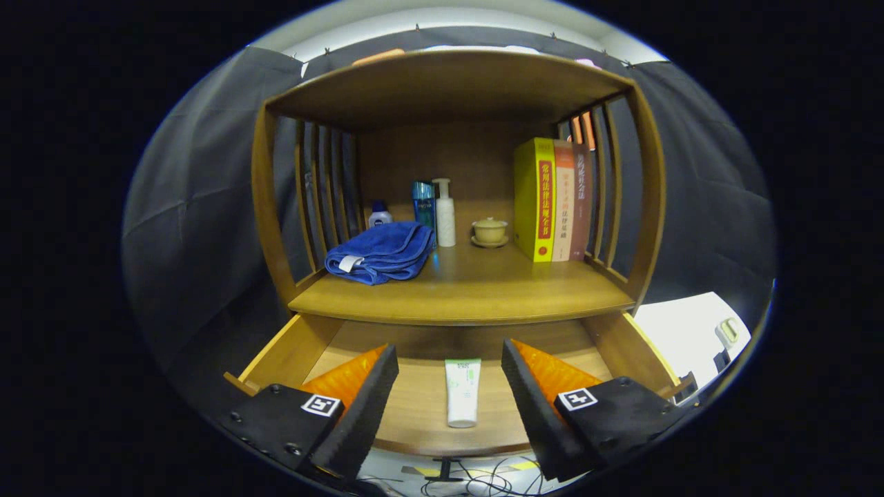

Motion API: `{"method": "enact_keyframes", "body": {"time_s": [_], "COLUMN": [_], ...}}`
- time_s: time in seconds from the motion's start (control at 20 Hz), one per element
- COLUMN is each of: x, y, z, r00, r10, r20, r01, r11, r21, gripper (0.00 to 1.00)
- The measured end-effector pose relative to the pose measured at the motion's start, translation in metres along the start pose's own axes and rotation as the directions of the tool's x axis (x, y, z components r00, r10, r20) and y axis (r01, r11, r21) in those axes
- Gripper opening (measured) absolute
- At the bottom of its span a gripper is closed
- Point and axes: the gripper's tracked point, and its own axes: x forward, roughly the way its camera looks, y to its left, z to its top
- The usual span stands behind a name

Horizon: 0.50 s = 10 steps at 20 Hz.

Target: Pull open the drawer, take out the items inside it, and place them on the countertop above the cabinet.

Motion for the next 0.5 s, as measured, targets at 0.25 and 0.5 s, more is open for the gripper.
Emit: {"method": "enact_keyframes", "body": {"time_s": [0.25, 0.5], "x": [0.051, 0.078], "y": [-0.007, -0.011], "z": [-0.029, -0.074], "r00": [0.974, 0.877], "r10": [-0.004, 0.004], "r20": [-0.226, -0.481], "r01": [0.01, 0.024], "r11": [1.0, 0.998], "r21": [0.024, 0.051], "gripper": [0.99, 0.98]}}
